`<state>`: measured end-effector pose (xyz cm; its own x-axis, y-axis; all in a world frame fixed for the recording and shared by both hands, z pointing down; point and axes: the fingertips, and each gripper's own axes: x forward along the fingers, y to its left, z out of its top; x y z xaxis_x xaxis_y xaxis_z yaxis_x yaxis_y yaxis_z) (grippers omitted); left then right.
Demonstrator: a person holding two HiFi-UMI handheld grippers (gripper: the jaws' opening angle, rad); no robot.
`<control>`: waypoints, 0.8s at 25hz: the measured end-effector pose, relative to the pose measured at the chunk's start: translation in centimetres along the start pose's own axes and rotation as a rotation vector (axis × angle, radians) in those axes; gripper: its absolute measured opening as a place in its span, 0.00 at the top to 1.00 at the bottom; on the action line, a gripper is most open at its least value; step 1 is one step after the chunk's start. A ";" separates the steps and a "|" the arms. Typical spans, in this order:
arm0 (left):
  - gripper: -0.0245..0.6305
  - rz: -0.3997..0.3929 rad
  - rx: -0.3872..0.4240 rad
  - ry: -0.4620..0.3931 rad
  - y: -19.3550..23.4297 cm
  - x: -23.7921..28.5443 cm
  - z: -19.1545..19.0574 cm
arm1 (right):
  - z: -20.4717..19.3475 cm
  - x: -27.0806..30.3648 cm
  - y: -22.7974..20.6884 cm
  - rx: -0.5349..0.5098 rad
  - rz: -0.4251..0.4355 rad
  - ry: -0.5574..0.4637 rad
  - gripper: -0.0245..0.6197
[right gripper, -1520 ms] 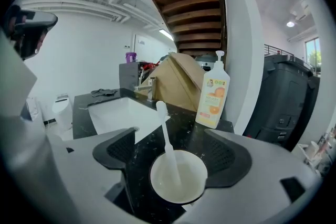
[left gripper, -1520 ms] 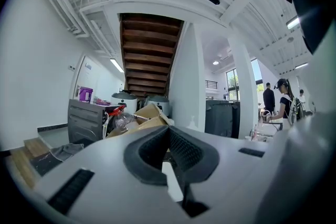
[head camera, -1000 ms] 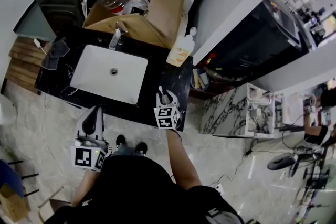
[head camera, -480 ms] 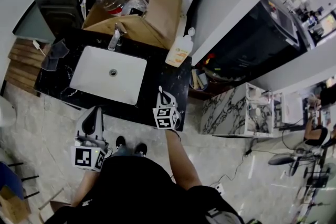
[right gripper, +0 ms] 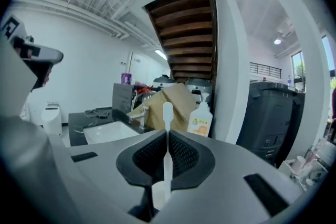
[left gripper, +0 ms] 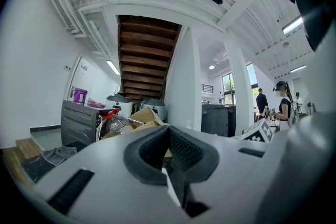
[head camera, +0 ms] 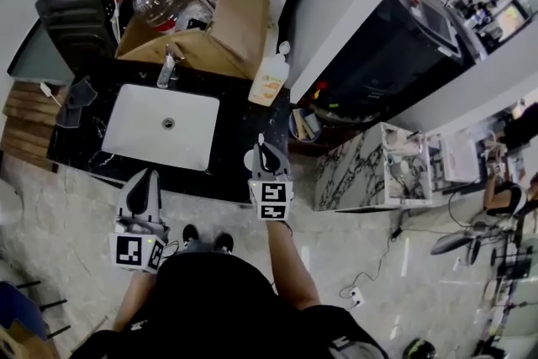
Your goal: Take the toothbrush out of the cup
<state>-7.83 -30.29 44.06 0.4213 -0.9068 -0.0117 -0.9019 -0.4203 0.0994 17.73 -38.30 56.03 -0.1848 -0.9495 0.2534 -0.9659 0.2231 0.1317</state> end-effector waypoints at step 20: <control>0.96 -0.141 0.030 -0.022 -4.6 0.3 2.0 | 13.2 -20.2 -3.8 0.109 -0.215 -0.400 0.91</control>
<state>-3.77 -28.68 41.64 0.5422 -0.8390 -0.0455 -0.8365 -0.5441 0.0650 22.72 -22.84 37.73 -0.0129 -0.9868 -0.1613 -0.9994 0.0075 0.0342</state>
